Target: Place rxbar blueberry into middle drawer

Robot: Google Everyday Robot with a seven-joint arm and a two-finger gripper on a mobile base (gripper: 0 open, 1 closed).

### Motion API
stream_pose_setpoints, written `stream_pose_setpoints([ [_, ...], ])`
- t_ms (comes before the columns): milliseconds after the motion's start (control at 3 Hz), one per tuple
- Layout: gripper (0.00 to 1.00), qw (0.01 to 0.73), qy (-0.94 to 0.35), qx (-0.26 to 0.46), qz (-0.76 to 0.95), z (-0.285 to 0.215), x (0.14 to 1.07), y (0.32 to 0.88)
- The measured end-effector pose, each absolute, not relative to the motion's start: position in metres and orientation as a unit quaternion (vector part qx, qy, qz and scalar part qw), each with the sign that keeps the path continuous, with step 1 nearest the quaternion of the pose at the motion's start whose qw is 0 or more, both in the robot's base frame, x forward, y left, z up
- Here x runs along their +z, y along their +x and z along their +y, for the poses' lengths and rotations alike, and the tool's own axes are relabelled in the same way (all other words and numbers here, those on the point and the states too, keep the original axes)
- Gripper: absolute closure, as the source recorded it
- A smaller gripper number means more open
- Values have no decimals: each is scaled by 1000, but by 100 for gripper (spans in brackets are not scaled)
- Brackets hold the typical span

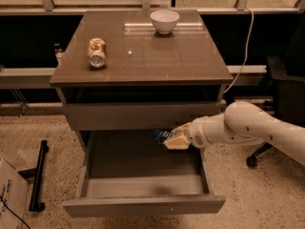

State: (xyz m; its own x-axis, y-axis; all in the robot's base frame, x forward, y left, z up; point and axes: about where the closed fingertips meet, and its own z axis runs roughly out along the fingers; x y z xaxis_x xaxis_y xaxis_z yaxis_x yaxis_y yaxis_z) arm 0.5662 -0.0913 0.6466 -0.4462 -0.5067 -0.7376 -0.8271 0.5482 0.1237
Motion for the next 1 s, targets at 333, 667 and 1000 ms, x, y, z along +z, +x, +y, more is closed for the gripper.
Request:
stream_pose_setpoints([
  [333,100,321,-394,237,828,-96,606,571],
  [667,100,304,-371,239,845,-102,553,574],
  [1000,100,284,-351,247,857,-105,509,572],
])
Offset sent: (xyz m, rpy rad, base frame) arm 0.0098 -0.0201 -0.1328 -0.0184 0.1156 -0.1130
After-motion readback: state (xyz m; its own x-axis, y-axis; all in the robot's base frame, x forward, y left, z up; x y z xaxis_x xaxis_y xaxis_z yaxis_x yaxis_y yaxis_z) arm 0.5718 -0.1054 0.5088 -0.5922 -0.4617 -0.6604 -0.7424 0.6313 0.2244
